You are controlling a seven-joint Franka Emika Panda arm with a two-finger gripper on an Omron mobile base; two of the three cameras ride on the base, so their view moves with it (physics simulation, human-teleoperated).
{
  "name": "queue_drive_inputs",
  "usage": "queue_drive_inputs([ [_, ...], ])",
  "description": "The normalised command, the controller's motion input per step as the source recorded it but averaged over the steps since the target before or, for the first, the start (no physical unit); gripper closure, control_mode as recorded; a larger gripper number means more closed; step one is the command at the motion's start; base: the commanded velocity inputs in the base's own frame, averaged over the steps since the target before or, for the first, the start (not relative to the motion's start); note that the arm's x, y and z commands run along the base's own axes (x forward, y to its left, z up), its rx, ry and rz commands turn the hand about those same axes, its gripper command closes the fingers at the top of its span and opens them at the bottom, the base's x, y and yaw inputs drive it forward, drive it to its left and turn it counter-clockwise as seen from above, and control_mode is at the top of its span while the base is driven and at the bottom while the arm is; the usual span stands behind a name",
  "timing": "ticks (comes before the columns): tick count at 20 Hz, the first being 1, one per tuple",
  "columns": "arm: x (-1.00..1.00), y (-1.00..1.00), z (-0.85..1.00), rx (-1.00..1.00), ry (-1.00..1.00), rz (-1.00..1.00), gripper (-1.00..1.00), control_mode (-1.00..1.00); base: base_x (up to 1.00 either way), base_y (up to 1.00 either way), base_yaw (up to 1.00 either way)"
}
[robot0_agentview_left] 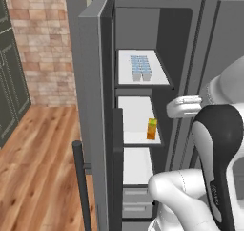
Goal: Open the freezer door, pick up the ice cube tray from the freezer, and place it on the dining counter.
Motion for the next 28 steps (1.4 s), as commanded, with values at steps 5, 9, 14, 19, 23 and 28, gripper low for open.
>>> queue_drive_inputs([
  [5, 0.10, -0.12, 0.00, 0.26, 0.00, -0.18, -1.00, -1.00, 0.00, 0.00, 0.00],
  [9, 0.33, -0.24, 0.00, 0.37, 0.00, -0.13, -1.00, -1.00, 0.00, 0.00, 0.00],
  [14, 0.12, -0.01, -0.01, 0.32, -0.10, -0.29, -1.00, -1.00, 0.00, 0.00, 0.00],
  [19, 0.23, 0.00, -0.02, 0.24, -0.14, -0.34, -1.00, -1.00, 0.00, 0.00, 0.00],
  [23, 0.48, 0.00, 0.00, 0.22, -0.10, -0.26, -1.00, -1.00, 0.00, 0.00, 0.00],
  [28, 0.47, 0.01, 0.00, 0.22, -0.06, -0.23, -1.00, -1.00, 0.00, 0.00, 0.00],
])
